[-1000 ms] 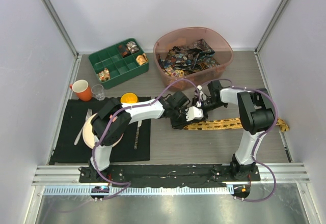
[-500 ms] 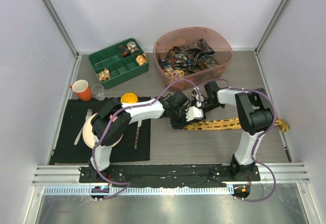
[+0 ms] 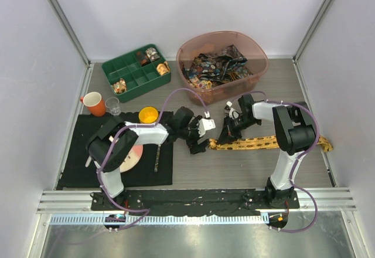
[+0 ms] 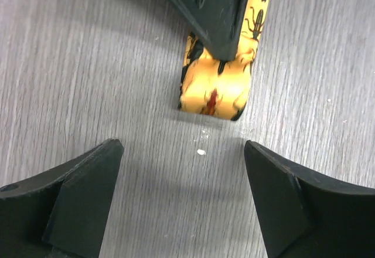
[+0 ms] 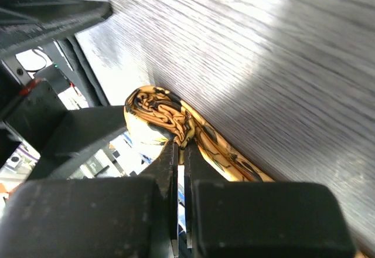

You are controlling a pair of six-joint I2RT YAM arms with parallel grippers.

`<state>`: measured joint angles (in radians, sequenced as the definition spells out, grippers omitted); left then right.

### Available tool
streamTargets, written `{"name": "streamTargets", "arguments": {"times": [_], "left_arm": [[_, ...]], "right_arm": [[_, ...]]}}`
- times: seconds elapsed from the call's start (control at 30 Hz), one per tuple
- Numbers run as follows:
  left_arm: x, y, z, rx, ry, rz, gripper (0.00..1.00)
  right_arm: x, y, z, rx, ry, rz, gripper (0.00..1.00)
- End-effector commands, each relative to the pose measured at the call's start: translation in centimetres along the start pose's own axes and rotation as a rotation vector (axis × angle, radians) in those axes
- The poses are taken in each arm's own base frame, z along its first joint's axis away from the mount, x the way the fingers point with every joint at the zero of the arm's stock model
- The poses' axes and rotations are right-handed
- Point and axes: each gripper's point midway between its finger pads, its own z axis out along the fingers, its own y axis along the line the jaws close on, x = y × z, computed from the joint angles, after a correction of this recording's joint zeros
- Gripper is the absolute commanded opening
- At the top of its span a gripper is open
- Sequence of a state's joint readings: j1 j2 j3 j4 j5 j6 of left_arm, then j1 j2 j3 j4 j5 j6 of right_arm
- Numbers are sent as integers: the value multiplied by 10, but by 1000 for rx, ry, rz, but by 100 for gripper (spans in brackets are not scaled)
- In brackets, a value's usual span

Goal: Roll the ties
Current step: Roll the tie at the center of the board.

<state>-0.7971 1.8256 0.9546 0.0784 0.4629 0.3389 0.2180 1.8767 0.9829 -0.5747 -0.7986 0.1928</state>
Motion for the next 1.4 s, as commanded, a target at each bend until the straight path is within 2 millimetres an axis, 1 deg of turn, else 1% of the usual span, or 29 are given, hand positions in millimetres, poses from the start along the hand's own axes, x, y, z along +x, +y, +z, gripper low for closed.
{"name": "streamTargets", "arguments": {"times": [0.0, 0.03, 0.1, 0.13, 0.17, 0.23, 0.27, 0.3, 0.43, 0.47, 0.5, 0.6, 0.67, 0.7, 0.8, 1.07, 1.1, 1.13, 1.17, 1.23, 1.27, 1.33, 1.37], "left_arm": [[-17, -1, 2, -1, -183, -10, 90], [-24, -1, 3, 7, -224, 3, 90], [-25, -3, 9, 25, -251, -2, 90], [-35, -1, 10, 26, -294, 5, 90], [-31, -1, 15, 32, -294, -2, 90], [-40, 0, 20, 44, -335, 10, 89], [-34, 0, 27, 56, -330, 3, 88], [-37, 0, 29, 63, -344, 12, 87], [-35, -11, 38, 128, -365, 19, 82], [-34, -17, 41, 155, -370, 31, 81], [-30, -21, 43, 164, -365, 37, 77], [-24, -31, 47, 188, -352, 46, 73], [-20, -34, 48, 197, -344, 38, 74], [-18, -38, 48, 208, -340, 38, 78], [-10, -45, 51, 225, -326, 34, 82], [8, -51, 59, 229, -298, -3, 78], [9, -51, 60, 222, -294, -8, 74], [10, -45, 61, 192, -286, -18, 70], [11, -44, 63, 185, -279, -24, 61], [13, -42, 62, 173, -269, -17, 52], [14, -40, 59, 159, -263, -16, 44], [17, -40, 57, 147, -244, 12, 37], [22, -40, 53, 143, -221, 10, 32]], "right_arm": [[11, -55, -1, 257, 29, -20, 1], [11, -59, -2, 279, 31, -18, 1], [10, -63, -2, 301, 32, -13, 1], [10, -66, -2, 312, 32, -9, 1], [9, -68, -3, 325, 29, -9, 1], [9, -72, -2, 345, 35, 5, 1], [9, -75, -3, 366, 35, 12, 1], [10, -78, -2, 378, 42, 19, 0], [9, -82, -3, 396, 46, 26, 1], [9, -81, -2, 390, 47, 24, 1], [10, -80, -2, 384, 49, 25, 1], [8, -79, -1, 376, 48, 22, 1], [7, -80, -1, 376, 48, 27, 1], [7, -80, 0, 373, 47, 26, 1], [8, -82, 1, 377, 54, 36, 1], [7, -81, 1, 375, 42, 28, 1], [7, -80, 1, 371, 44, 33, 1], [6, -78, 2, 362, 44, 29, 1], [5, -78, 2, 360, 42, 26, 1], [3, -74, 2, 346, 35, 21, 1], [2, -72, 2, 334, 30, 17, 1], [-2, -66, 1, 315, 17, 9, 1], [-3, -62, 1, 297, 12, 9, 1]]}}
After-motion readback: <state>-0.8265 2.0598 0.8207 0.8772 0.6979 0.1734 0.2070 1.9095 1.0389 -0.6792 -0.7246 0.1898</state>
